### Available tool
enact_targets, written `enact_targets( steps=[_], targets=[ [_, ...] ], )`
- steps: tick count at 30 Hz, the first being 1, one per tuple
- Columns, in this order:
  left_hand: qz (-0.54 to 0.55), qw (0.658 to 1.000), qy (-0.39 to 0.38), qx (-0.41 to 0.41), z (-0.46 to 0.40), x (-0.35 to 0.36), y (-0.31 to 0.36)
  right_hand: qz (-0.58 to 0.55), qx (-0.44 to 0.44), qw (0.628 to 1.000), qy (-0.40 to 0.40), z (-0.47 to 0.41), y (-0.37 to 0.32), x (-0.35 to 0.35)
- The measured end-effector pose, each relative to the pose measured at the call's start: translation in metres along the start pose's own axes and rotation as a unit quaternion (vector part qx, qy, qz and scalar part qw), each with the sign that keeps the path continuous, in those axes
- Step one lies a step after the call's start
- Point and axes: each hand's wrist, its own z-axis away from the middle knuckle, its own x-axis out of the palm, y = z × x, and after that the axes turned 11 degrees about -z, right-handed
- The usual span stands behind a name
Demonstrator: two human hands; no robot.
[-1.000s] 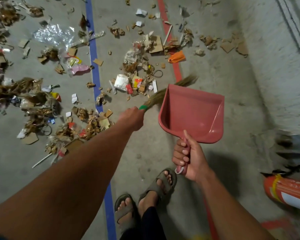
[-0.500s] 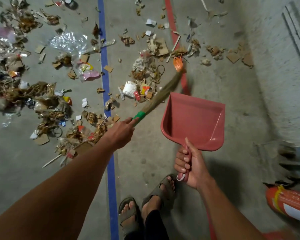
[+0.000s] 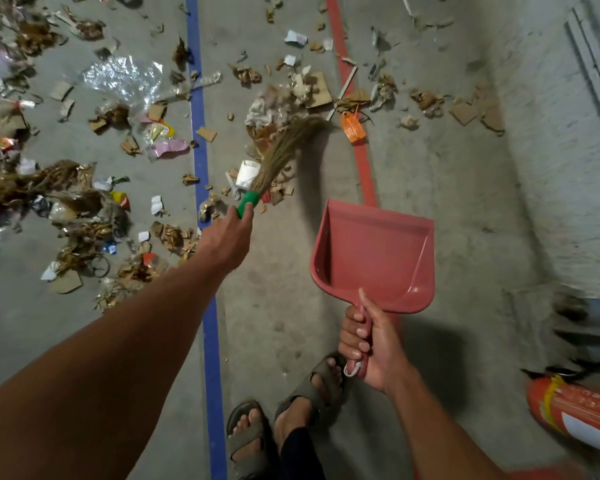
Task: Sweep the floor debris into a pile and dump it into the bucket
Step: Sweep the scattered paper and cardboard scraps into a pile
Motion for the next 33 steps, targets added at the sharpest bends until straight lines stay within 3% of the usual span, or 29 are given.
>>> enact_targets(
  steps=[7, 17, 23, 27, 33],
  targets=[
    [0.024, 0.998, 0.01, 0.054, 0.015, -0.028, 0.037, -0.021, -0.012, 0.999, -0.027, 0.014, -0.053, 0.018],
    [-0.122, 0.969, -0.032, 0.21, -0.056, -0.042, 0.113, -0.051, -0.047, 0.997, -0.032, 0.009, -0.132, 0.008],
    [-0.076, 0.986, -0.042, 0.144, -0.148, -0.057, 0.107, -0.081, -0.053, 0.995, -0.022, -0.023, -0.144, 0.003],
    [-0.002, 0.997, -0.044, 0.057, -0.201, -0.078, 0.085, -0.099, -0.057, 0.993, -0.012, -0.046, -0.146, 0.019],
    [0.082, 0.996, 0.02, -0.015, -0.247, -0.115, 0.039, -0.121, -0.057, 0.991, 0.0, -0.081, -0.161, 0.067]
  ],
)
